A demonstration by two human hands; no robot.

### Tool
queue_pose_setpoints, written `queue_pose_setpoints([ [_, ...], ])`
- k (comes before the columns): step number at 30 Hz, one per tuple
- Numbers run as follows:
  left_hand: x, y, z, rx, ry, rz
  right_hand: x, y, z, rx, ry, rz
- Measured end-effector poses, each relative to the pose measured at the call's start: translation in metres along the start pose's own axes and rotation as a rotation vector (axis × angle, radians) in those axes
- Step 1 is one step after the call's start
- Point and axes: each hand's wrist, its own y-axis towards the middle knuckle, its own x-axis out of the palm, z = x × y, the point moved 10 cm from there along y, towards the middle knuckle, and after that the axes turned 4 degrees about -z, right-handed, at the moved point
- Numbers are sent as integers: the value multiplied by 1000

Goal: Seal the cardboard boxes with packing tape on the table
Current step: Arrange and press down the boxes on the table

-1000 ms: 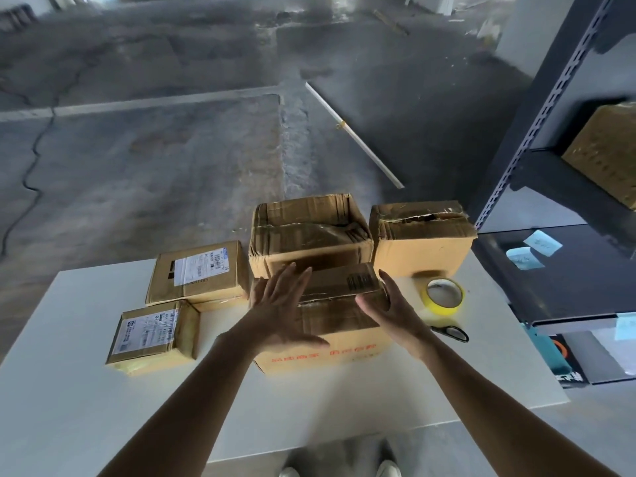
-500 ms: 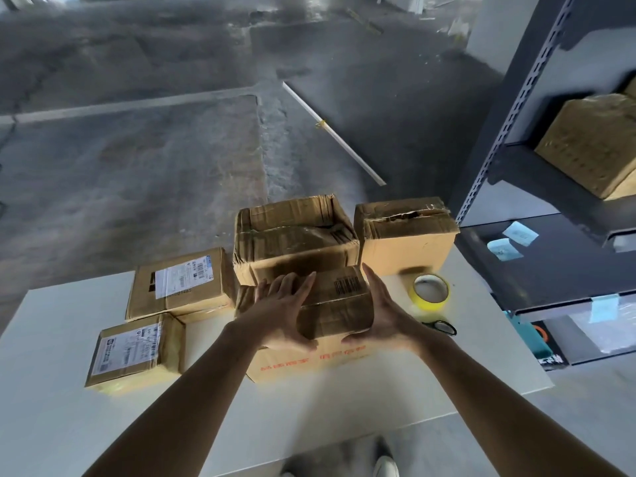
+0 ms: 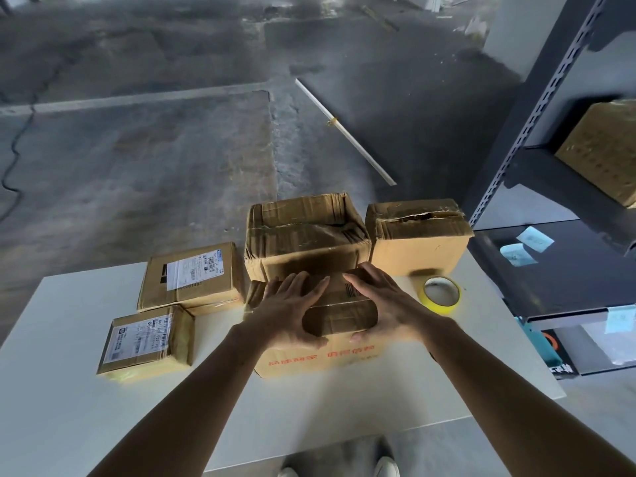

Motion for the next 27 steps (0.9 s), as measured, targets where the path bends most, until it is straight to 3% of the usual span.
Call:
queue_pose_setpoints([
  [4,-2,-8,-19,-23,-30,-8,0,-2,3,5,9,-1],
  [6,-5,-19,-39,-82,-97,64,3,-1,6,4,17,-1],
  [9,-5,-34,-73,-158,-323,211,7,2,9,-8,28,11],
  [11,-1,-39,-82,-194,-450,187,9,3,12,-7,30,11],
  [14,12,-44,-70,-192,-279,-10,12,5,16,1,7,6],
  [18,21,-44,-72,-168,-114,-135,12,4,13,-16,-8,-1],
  [27,16,-46,-69,-126,-95,-43,15,18,-19,-97,-337,-70],
])
